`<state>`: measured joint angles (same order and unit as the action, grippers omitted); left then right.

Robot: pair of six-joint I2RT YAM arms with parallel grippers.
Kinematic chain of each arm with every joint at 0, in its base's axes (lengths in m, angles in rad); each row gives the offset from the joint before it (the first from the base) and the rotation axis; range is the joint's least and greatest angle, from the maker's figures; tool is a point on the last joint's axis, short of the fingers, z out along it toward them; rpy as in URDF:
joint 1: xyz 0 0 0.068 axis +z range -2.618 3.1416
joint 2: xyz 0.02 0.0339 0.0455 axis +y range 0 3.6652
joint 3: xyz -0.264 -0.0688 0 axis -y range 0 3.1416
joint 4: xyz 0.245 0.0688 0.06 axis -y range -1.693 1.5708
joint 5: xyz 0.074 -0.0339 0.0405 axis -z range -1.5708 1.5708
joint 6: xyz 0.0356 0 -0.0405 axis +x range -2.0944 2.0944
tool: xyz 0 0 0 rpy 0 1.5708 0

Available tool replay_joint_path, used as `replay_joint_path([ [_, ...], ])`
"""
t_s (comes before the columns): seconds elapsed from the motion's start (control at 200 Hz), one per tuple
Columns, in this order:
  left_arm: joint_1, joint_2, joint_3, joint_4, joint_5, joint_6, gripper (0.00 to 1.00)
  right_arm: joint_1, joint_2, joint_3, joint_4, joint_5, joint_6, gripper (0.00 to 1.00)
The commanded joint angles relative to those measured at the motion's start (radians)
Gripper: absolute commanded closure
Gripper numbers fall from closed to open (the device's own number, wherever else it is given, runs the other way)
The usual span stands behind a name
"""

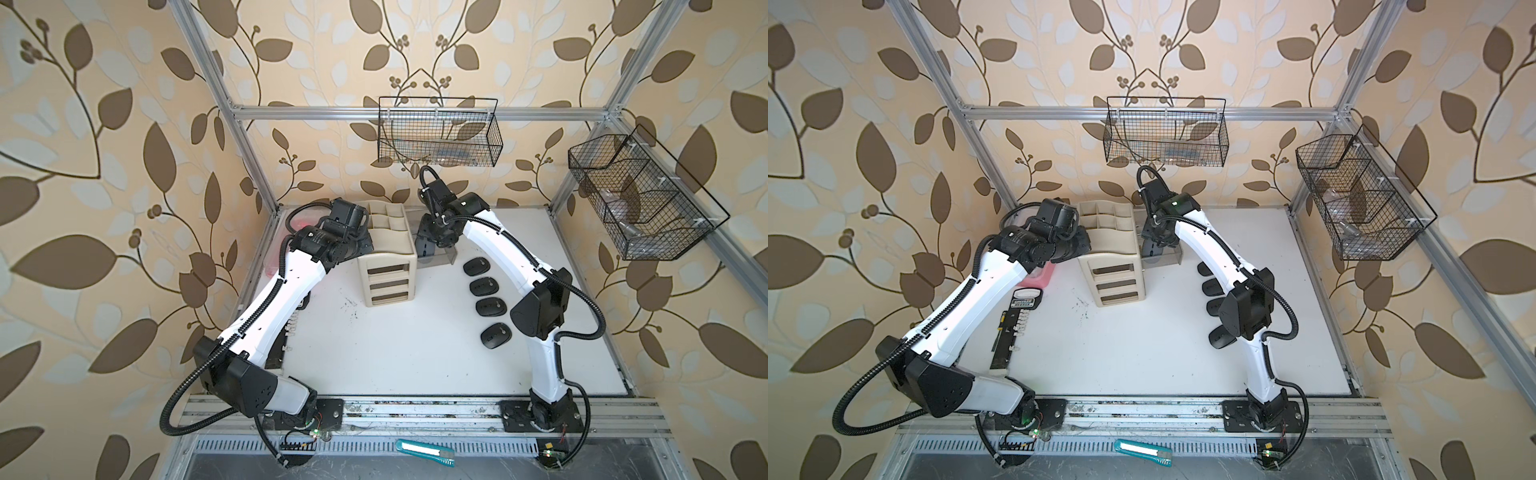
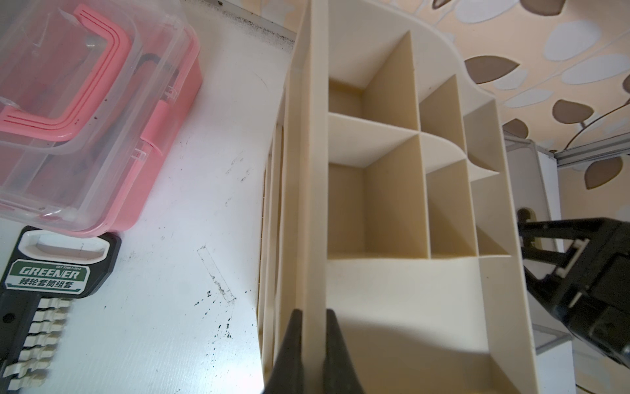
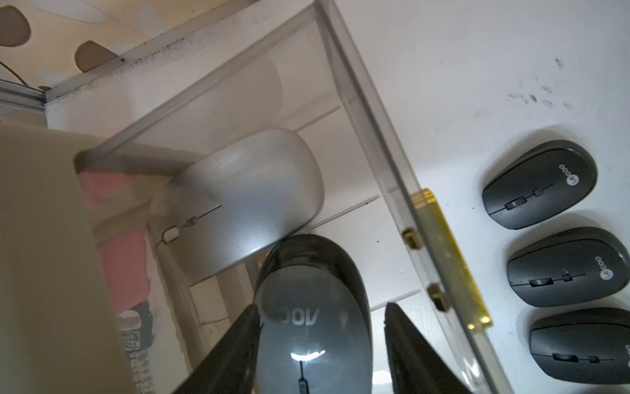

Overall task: Take the mice out of the drawer
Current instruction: Pick up the mouse from the drawer.

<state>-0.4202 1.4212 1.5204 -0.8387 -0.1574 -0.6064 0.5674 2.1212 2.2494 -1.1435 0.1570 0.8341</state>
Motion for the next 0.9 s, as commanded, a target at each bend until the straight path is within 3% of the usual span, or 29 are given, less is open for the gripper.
replay_joint_path([
  [0.0, -0.008, -0.044, 0.01, 0.108, 0.001, -0.03, 1.0, 0.018, 0.001, 0.039, -0.061, -0.025, -0.056, 0.35],
  [0.45, -0.008, -0.046, 0.011, 0.112, 0.015, -0.022, 1.0, 0.006, 0.054, 0.071, -0.116, -0.103, -0.147, 0.33],
  [0.896, -0.008, -0.054, -0.002, 0.113, 0.018, -0.02, 1.0, -0.028, 0.046, -0.001, -0.05, -0.067, -0.153, 0.39],
])
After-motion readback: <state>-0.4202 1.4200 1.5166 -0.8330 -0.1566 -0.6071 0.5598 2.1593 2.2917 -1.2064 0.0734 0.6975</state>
